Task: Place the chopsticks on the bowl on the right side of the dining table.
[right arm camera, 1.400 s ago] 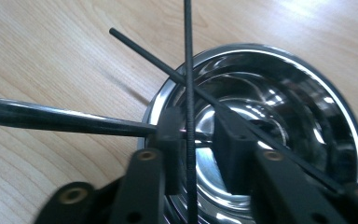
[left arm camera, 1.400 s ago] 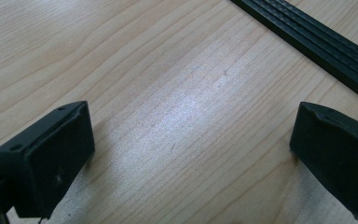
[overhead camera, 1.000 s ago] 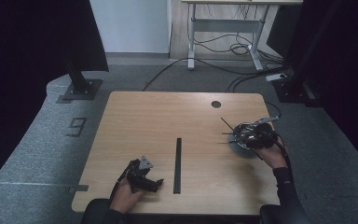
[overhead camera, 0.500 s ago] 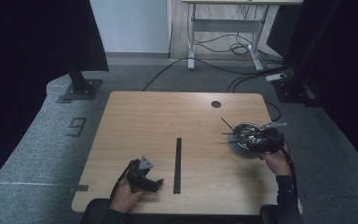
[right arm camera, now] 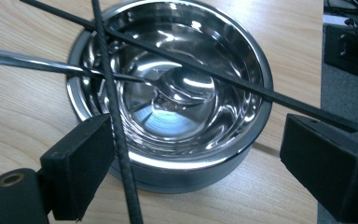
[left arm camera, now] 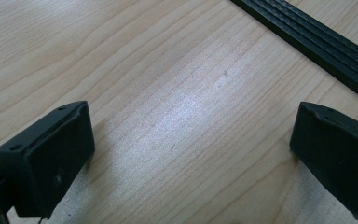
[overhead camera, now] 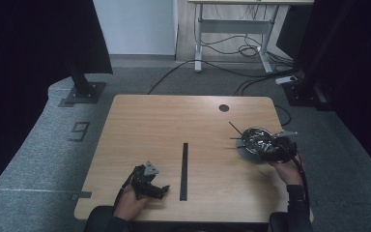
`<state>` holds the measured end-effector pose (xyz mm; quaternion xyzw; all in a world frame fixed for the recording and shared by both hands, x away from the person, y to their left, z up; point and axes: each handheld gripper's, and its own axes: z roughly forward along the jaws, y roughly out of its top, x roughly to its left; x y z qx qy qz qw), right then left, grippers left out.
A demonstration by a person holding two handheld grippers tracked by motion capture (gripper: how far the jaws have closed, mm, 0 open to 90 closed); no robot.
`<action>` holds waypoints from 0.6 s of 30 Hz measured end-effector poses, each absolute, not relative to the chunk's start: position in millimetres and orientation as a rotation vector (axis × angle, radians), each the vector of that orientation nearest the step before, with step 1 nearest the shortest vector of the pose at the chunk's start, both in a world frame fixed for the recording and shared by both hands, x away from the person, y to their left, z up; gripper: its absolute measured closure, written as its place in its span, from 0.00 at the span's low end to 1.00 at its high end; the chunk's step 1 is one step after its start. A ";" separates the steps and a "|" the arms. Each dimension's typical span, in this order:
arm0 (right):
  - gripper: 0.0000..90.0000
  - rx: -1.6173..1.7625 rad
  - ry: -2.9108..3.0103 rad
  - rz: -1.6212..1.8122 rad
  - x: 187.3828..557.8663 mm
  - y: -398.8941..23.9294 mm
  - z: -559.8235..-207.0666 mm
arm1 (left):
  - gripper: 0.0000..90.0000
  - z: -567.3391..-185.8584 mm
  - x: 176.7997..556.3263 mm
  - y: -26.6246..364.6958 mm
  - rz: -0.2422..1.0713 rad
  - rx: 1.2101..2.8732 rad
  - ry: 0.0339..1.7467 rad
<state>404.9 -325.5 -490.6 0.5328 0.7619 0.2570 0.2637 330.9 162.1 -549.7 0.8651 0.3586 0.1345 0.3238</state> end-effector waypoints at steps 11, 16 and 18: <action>0.14 1.483 2.030 0.703 404.9 -336.4 -494.4 | 0.00 -549.7 330.9 162.1 0.353 2.270 0.940; 0.15 1.490 2.015 0.699 404.0 -344.2 -494.2 | 0.00 -549.7 330.9 162.1 0.353 2.270 0.940; 0.17 1.496 2.012 0.703 403.7 -347.8 -494.7 | 0.00 -549.7 330.9 162.1 0.353 2.270 0.940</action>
